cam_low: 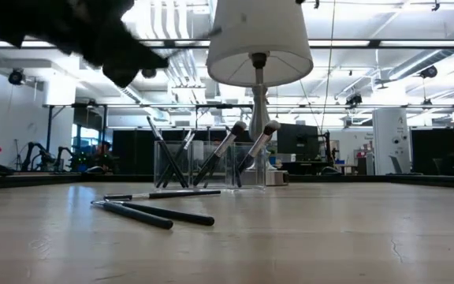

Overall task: Put items in baskets/containers
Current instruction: Put the eyeshadow brush into the transparent organizer

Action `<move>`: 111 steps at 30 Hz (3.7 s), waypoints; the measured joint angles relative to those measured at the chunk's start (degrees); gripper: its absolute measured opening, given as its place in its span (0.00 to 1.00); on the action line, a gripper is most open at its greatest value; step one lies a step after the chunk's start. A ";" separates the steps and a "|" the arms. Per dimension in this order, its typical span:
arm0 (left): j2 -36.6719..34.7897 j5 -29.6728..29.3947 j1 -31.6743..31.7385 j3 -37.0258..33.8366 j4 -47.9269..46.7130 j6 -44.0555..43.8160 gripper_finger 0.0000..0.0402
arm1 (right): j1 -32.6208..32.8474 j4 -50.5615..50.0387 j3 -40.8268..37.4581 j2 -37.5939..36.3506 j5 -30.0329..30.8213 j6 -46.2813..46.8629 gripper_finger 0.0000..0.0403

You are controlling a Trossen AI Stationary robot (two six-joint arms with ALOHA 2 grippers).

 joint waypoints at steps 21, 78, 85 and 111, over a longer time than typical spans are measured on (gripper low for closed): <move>-20.91 13.62 6.95 4.54 14.49 -15.73 0.03 | -2.08 39.84 -0.37 -6.08 25.34 -31.41 0.32; -17.76 13.56 7.71 7.89 19.59 -10.29 0.03 | -16.35 85.54 -0.70 -3.48 -16.73 -63.32 0.33; -17.76 12.86 7.73 7.80 18.24 -10.13 0.03 | -16.35 85.54 -0.70 -3.47 -16.73 -63.11 0.20; -18.84 1.58 7.47 7.78 3.99 -11.47 0.28 | -16.30 78.17 -0.61 -3.70 -10.00 -65.95 0.04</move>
